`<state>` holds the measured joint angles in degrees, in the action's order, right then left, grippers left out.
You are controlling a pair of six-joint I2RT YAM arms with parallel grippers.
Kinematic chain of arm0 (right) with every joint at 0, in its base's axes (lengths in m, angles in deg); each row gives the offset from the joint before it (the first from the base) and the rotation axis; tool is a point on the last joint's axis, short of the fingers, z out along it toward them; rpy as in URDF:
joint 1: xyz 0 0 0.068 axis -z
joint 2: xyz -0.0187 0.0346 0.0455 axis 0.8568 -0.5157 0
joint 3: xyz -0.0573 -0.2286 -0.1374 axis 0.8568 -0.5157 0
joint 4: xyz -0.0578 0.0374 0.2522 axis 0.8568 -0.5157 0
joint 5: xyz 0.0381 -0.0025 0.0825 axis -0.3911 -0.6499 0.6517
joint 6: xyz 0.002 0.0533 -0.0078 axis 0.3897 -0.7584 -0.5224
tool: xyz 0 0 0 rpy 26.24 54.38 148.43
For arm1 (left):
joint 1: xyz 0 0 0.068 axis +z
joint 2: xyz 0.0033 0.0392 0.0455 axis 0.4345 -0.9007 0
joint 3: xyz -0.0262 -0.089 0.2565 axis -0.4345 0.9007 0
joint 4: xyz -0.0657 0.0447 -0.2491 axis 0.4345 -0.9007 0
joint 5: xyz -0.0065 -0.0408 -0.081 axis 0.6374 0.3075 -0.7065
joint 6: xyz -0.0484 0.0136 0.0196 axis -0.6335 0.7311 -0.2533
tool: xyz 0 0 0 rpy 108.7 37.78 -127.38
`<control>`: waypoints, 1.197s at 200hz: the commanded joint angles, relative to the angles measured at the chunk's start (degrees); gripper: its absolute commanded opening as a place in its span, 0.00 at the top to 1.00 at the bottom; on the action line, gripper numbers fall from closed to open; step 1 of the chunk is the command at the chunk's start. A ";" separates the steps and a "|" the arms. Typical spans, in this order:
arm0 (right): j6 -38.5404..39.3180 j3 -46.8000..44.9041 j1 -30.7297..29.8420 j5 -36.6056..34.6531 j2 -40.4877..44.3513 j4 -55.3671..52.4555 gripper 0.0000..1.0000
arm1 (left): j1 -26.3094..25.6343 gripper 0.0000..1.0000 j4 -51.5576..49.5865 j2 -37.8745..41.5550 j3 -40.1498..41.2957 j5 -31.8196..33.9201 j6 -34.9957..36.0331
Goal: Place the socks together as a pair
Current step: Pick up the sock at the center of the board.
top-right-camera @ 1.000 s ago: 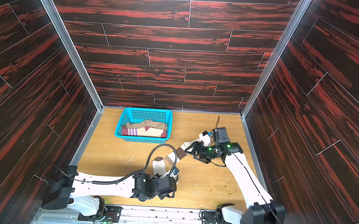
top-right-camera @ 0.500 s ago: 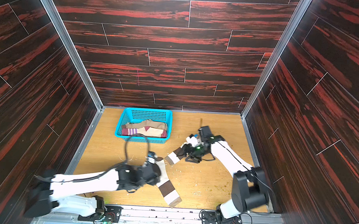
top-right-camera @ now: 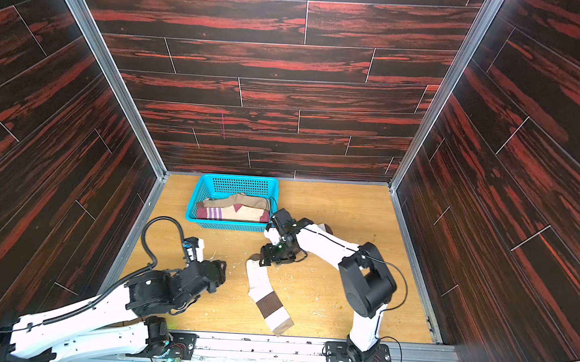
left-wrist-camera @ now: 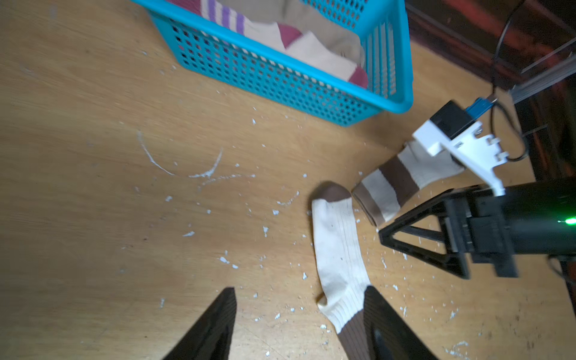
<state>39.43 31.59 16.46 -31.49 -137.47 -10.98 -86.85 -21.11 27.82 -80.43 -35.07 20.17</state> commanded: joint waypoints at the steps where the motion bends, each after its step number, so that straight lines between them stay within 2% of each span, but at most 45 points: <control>1: 3.08 3.83 -1.86 -5.82 -3.66 1.77 0.29 | 0.28 0.33 -4.79 1.59 0.10 4.12 -0.73; 35: 4.33 9.99 -4.04 -9.79 -9.80 1.19 0.31 | 0.35 0.34 -7.42 0.38 -2.01 2.84 1.17; 92: 5.13 12.52 -6.92 -15.37 -16.19 3.29 0.38 | 0.42 0.35 -8.19 0.96 -2.18 2.90 1.80; 104: 4.88 12.09 -7.23 -16.31 -16.84 3.95 0.48 | 0.41 0.35 -8.37 1.56 -1.95 2.87 1.79; 127: 3.49 10.43 -7.42 -18.87 -15.84 5.34 0.81 | 0.38 0.36 -9.11 3.01 -1.38 3.89 1.46; 147: 2.26 9.66 -7.42 -17.21 -13.16 6.16 1.00 | 0.37 0.36 -9.24 4.27 -0.82 4.44 1.21; 185: -3.39 9.88 -7.36 -12.09 -2.37 3.56 1.00 | 0.41 0.38 -8.06 3.60 -1.21 3.10 3.94; 200: -6.44 9.72 -6.65 -10.99 1.13 0.87 1.00 | 0.37 0.38 -3.85 2.31 -1.10 1.90 7.56; 239: -13.54 0.78 0.31 -11.97 11.27 -2.10 1.00 | 0.39 0.37 4.30 -7.67 -2.88 -4.64 10.80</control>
<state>32.15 38.67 11.87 -43.51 -130.30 -8.23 -86.77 -22.03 26.15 -81.57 -36.01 27.66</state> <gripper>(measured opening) 0.049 0.627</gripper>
